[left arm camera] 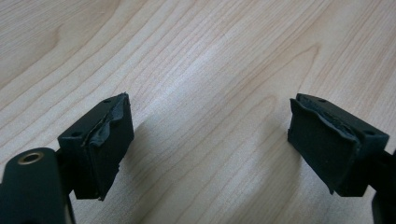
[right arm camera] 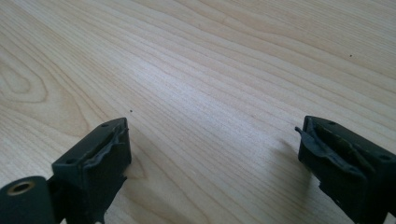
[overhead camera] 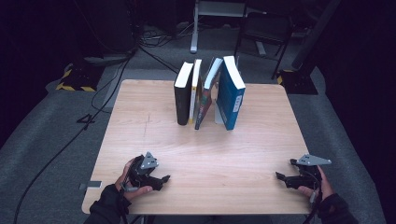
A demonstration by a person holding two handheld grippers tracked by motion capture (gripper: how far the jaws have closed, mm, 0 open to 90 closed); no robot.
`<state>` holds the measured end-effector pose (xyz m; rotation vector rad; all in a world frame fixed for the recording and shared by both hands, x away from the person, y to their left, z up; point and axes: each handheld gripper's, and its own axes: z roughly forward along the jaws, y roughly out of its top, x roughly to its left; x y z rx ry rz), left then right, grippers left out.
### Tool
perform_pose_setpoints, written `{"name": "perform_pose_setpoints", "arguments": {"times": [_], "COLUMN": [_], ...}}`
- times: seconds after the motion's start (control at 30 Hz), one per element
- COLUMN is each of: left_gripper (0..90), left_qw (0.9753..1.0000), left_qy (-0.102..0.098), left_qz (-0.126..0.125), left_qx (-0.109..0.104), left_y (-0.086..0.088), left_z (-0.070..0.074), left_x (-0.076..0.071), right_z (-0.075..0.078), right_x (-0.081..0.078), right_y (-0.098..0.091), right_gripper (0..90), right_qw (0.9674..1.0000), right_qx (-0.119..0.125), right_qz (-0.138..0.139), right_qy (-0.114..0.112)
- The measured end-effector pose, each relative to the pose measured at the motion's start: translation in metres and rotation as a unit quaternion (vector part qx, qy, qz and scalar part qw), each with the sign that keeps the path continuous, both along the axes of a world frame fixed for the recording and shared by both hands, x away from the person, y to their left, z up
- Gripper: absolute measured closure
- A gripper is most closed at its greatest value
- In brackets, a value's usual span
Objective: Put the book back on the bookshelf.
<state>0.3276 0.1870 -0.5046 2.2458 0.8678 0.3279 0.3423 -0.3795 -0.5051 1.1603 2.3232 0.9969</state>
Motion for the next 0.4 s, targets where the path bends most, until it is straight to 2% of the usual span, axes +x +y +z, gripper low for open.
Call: {"name": "perform_pose_setpoints", "arguments": {"times": [0.4], "left_gripper": [14.0], "left_qw": [1.0], "left_qy": [0.001], "left_qz": [-0.005], "left_qx": [-0.002], "left_y": [0.0003], "left_z": [-0.0001], "left_x": [0.0016], "right_z": [0.0], "right_x": [0.0002], "right_y": [-0.0009], "right_gripper": [9.4], "right_qw": [1.0], "right_qx": [0.0], "right_qz": [0.005], "right_qy": [0.0]}}
